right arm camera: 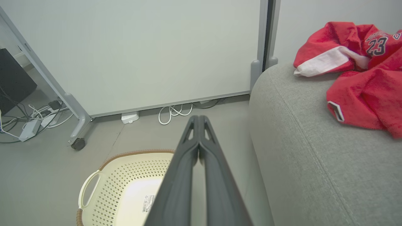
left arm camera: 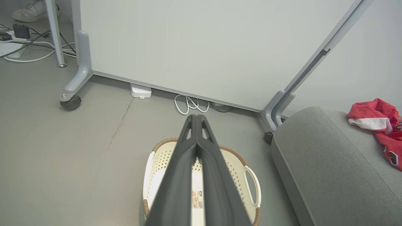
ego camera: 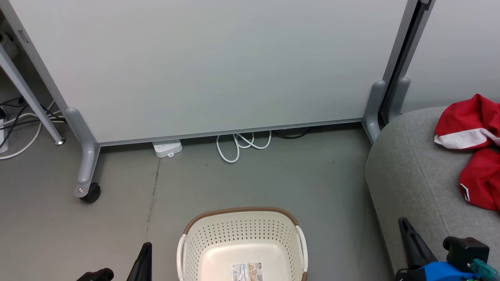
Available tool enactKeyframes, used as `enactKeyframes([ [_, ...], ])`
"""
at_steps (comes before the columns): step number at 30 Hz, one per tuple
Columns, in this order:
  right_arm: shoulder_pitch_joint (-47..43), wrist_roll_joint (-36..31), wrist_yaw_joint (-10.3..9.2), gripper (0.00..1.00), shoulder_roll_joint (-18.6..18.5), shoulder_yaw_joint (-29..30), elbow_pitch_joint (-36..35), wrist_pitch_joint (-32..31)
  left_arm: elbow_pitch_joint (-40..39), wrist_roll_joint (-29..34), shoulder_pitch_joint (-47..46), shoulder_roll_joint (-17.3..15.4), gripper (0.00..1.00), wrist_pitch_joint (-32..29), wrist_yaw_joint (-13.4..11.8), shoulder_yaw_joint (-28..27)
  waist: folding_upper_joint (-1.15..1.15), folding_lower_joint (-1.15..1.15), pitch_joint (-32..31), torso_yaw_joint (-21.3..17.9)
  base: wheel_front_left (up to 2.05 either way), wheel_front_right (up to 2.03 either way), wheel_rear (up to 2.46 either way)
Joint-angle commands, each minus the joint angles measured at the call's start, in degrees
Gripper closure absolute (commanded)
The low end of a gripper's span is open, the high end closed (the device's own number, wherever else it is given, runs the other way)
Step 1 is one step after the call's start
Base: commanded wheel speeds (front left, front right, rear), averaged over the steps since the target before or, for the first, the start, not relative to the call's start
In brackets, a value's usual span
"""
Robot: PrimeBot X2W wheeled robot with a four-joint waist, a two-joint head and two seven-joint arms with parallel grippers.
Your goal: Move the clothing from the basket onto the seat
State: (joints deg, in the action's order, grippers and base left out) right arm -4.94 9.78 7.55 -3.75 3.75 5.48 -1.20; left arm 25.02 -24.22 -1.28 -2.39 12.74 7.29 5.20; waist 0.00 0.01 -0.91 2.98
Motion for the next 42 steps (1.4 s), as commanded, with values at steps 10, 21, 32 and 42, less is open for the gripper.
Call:
enactKeyframes([
  [10,2.7,13.2,-0.02,1.0,0.2,0.5,0.6,-0.8,-2.7,-10.8,-1.8,-0.2,1.0,-2.9,0.1,-2.3,0.0,0.0,0.1,-0.3,0.0,0.0,0.0],
  [21,4.0,23.3,-0.03,1.0,0.3,0.8,1.7,-1.4,-3.9,-19.1,-2.4,-0.2,1.0,-5.3,0.1,-3.7,0.0,0.0,0.2,-0.5,0.0,0.0,0.0],
  [32,5.4,33.9,-0.03,1.0,0.4,1.2,2.9,-2.2,-5.2,-27.8,-3.0,-0.3,1.0,-7.8,0.1,-5.1,0.0,0.0,0.3,-0.8,0.0,0.0,0.0],
  [42,6.4,41.7,-0.04,1.0,0.5,1.5,3.8,-2.7,-6.2,-34.3,-3.3,-0.4,1.0,-9.7,0.1,-6.3,0.0,0.0,0.4,-1.1,0.0,0.0,0.0],
])
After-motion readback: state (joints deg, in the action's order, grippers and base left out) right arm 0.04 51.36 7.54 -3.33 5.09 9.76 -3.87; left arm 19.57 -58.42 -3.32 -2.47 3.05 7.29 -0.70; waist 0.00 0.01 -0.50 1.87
